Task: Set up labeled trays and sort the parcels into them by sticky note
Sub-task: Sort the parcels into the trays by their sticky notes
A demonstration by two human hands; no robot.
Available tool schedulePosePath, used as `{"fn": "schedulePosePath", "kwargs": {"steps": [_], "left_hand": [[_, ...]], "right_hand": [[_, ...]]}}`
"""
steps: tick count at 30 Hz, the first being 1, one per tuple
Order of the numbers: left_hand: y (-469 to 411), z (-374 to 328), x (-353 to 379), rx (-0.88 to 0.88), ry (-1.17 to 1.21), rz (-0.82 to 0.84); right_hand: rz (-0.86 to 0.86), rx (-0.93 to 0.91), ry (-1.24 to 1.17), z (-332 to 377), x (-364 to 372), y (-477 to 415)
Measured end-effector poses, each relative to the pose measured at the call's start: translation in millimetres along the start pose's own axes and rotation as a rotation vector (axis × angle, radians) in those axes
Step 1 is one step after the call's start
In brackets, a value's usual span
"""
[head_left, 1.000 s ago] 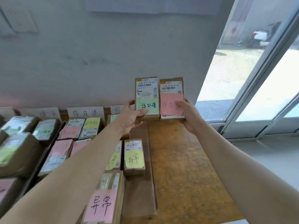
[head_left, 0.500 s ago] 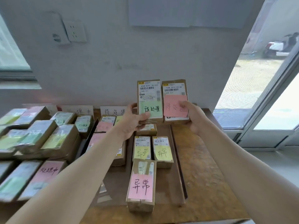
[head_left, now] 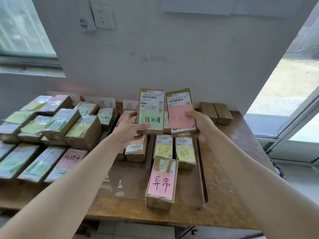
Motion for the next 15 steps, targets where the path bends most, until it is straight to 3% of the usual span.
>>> {"fn": "schedulePosePath", "kwargs": {"steps": [15], "left_hand": [[31, 22, -81, -0.026, 0.002, -0.129]], "right_hand": [[0.098, 0.035, 0.079, -15, 75, 4]]}}
Point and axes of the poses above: each hand's wrist, its own y-axis away from the middle knuckle, its own x-axis out of the palm, z = x × y, the point moved 8 cm from there along -y, towards the middle knuckle, and after that the axes turned 4 degrees about y, right-handed, at the moved point
